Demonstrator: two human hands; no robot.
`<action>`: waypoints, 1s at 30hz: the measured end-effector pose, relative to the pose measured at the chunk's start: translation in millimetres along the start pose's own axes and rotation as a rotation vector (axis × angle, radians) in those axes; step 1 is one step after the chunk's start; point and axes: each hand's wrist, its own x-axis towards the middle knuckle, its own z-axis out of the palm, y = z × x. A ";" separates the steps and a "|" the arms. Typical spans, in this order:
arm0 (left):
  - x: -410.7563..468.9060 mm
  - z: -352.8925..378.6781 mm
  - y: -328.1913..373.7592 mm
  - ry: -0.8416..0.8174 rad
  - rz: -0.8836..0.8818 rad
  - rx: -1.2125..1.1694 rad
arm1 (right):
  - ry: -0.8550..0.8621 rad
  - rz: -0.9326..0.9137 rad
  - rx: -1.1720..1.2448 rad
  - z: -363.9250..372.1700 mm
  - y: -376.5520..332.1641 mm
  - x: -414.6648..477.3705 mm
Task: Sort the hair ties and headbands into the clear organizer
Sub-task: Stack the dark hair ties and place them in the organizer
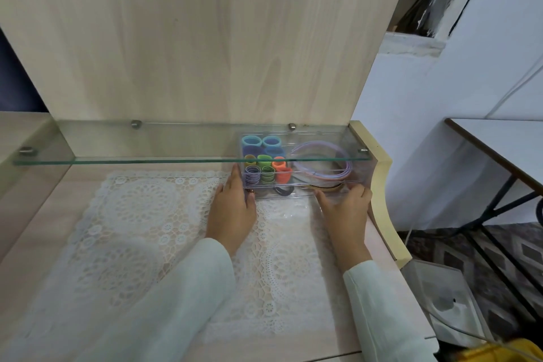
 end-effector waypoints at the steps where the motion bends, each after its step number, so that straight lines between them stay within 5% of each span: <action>1: 1.3 1.8 -2.0 0.005 0.000 -0.002 | -0.005 0.004 0.001 -0.2 -0.5 -0.2; 13: -0.7 9.3 10.7 0.022 -0.001 -0.515 | -0.164 0.140 0.201 10.6 -20.1 -2.0; 30: 9.3 15.0 8.8 0.044 -0.039 -0.529 | -0.163 0.170 0.138 10.6 -30.1 -1.9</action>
